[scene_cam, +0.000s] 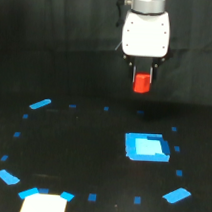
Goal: Pick up the red object from the table
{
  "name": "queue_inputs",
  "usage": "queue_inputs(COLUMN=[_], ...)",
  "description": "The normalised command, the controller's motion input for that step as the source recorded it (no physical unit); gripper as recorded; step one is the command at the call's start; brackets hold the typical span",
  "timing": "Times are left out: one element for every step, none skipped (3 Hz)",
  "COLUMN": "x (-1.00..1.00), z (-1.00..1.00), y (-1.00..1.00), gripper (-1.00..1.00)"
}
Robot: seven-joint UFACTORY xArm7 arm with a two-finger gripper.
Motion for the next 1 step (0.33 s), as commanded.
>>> queue_inputs(x=[0.16], z=[0.44], y=[-0.57], gripper=[-1.00])
